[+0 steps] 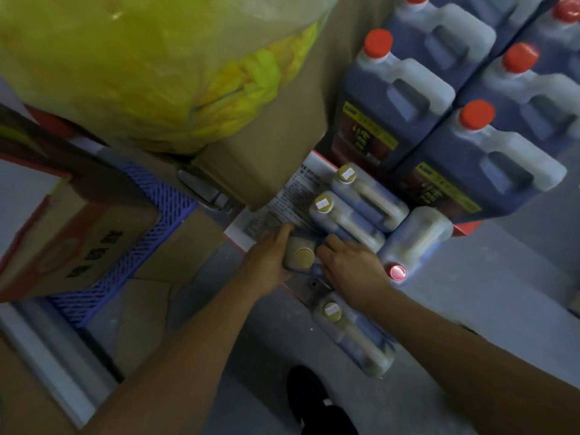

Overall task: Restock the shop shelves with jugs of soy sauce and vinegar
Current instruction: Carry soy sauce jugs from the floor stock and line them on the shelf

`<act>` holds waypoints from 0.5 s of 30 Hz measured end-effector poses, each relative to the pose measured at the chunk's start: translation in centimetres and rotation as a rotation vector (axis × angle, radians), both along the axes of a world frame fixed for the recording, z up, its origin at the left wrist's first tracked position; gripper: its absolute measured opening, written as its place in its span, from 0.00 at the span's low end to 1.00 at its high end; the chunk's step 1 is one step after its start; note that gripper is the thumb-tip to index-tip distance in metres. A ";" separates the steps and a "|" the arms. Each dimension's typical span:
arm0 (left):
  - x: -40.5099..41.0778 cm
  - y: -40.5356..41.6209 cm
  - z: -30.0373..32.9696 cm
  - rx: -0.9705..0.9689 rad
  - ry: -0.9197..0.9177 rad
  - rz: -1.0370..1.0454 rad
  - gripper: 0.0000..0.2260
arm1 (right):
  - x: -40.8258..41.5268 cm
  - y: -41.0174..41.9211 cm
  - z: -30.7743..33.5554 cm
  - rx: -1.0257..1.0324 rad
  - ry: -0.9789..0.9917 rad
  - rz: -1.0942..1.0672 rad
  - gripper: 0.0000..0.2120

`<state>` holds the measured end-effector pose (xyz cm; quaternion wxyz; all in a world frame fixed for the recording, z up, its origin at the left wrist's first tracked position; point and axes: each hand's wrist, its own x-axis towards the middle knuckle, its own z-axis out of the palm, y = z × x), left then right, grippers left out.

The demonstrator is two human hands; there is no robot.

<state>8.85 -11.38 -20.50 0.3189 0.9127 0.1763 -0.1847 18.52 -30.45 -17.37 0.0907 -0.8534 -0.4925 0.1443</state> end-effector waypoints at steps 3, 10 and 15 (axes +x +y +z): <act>0.7 0.1 0.0 -0.027 -0.004 0.019 0.38 | 0.4 0.2 0.5 -0.091 0.085 -0.027 0.09; -1.7 -0.5 4.5 -0.144 -0.125 0.139 0.32 | 1.4 -0.3 4.7 0.074 0.080 -0.035 0.07; -2.9 0.8 18.1 -0.192 -0.252 0.272 0.32 | 2.9 0.7 16.5 0.335 0.187 0.040 0.16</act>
